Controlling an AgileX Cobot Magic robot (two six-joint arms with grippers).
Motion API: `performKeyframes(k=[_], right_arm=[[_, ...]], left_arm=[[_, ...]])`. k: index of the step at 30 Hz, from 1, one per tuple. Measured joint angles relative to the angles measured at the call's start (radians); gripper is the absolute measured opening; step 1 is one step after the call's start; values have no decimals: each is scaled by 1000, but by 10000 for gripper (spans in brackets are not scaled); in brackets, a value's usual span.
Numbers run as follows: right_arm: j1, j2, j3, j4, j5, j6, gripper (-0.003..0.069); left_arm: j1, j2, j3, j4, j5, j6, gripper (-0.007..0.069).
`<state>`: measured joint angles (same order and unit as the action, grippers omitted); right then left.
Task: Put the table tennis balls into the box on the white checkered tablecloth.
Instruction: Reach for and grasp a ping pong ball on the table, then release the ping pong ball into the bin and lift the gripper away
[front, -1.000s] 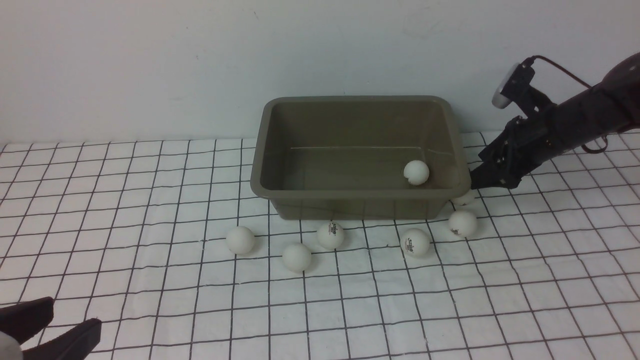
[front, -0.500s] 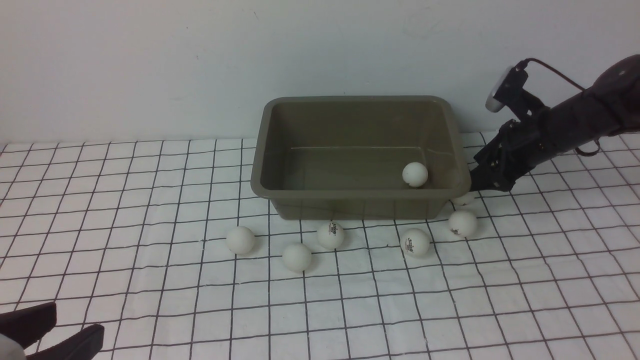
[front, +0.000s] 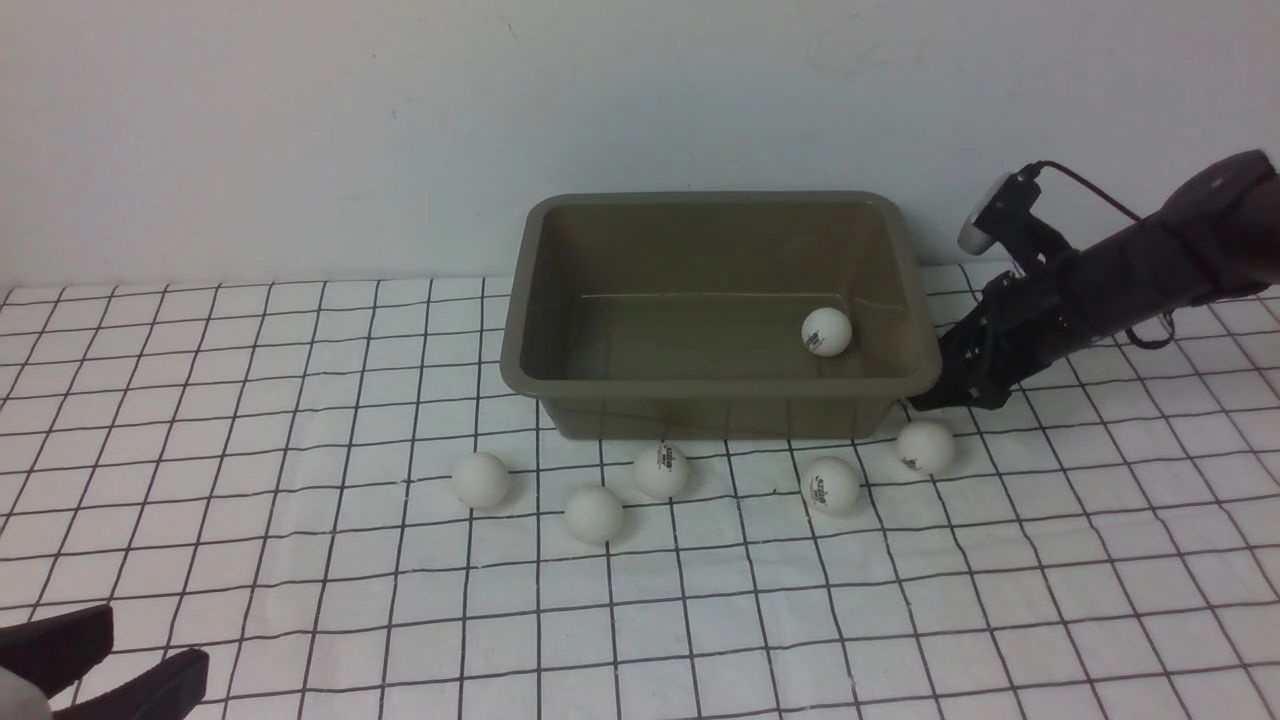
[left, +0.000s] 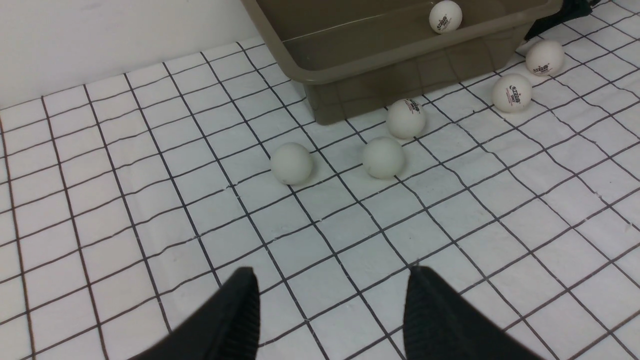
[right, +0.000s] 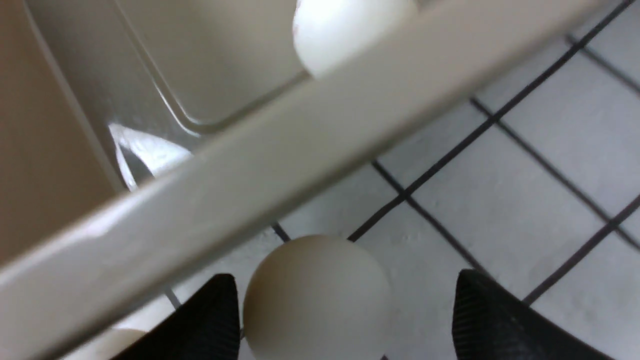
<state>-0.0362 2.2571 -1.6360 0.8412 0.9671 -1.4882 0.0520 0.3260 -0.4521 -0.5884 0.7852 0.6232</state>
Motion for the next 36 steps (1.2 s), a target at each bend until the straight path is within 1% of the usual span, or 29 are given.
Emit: performKeyframes(k=[7, 9, 10, 11, 17, 21, 25, 27, 29, 32, 36], right_arm=[[0, 13, 0, 3, -20, 0, 505], [0, 13, 0, 4, -36, 1, 440], [0, 13, 0, 4, -41, 6, 360], [0, 13, 0, 4, -41, 7, 356], [-2, 3, 0, 4, -69, 51, 359], [-24, -60, 0, 10, -90, 69, 359], [-47, -157, 0, 137, -62, 77, 359], [-44, -179, 0, 243, 12, 65, 359], [-28, -179, 0, 285, 65, 61, 359], [12, -168, 0, 271, 78, 61, 359], [44, -148, 0, 228, 45, 64, 359]], left_arm=[[0, 0, 0, 0, 0, 0, 356], [0, 0, 0, 0, 0, 0, 356], [0, 0, 0, 0, 0, 0, 356], [0, 0, 0, 0, 0, 0, 356], [0, 0, 0, 0, 0, 0, 356], [0, 0, 0, 0, 0, 0, 356], [0, 0, 0, 0, 0, 0, 356], [0, 0, 0, 0, 0, 0, 356], [0, 0, 0, 0, 0, 0, 356], [0, 0, 0, 0, 0, 0, 356], [0, 0, 0, 0, 0, 0, 356]])
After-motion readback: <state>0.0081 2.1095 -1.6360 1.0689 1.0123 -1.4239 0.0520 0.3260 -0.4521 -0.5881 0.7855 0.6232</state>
